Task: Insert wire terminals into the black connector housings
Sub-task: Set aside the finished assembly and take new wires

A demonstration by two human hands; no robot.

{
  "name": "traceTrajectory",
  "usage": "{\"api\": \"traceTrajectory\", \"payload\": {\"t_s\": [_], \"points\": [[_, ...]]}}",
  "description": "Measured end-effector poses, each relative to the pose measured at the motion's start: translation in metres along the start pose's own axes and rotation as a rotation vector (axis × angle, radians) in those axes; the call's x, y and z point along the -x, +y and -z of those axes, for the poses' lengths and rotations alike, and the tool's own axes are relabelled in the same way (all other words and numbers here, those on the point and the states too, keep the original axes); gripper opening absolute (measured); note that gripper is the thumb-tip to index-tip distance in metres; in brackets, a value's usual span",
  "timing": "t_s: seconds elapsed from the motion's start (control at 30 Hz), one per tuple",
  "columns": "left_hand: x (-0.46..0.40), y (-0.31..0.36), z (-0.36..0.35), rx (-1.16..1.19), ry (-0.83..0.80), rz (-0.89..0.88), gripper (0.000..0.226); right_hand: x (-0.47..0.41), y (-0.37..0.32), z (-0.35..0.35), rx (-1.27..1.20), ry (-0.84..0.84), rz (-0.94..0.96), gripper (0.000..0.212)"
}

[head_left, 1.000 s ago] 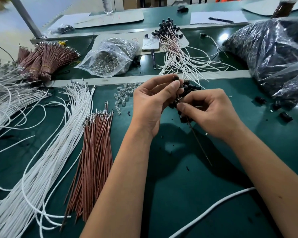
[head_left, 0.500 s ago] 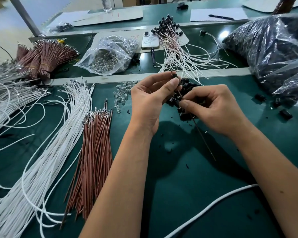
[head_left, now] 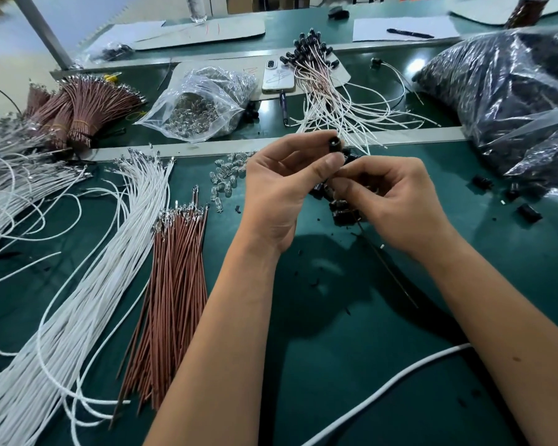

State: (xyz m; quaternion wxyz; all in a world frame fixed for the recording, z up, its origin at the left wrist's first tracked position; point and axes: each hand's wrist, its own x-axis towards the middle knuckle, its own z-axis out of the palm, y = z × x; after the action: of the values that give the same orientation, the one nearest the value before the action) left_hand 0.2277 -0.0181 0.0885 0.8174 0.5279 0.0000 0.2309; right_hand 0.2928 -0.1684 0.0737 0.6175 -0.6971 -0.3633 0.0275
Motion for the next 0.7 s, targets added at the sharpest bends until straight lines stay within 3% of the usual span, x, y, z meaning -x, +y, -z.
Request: {"api": "traceTrajectory", "payload": {"t_s": [0.37, 0.53, 0.7], "points": [[0.0023, 0.0015, -0.0022, -0.015, -0.106, -0.07, 0.026, -0.0039, -0.0017, 0.0042, 0.118, 0.081, 0.223, 0.008], [0.0017, 0.0011, 0.0003, -0.031, -0.124, -0.041, 0.03, -0.002, -0.001, 0.0032, 0.09, 0.083, 0.162, 0.0], [-0.0019, 0.0001, 0.0076, -0.013, -0.009, 0.098, 0.034, 0.0006, 0.0007, 0.0002, -0.025, 0.099, 0.034, 0.014]]}}
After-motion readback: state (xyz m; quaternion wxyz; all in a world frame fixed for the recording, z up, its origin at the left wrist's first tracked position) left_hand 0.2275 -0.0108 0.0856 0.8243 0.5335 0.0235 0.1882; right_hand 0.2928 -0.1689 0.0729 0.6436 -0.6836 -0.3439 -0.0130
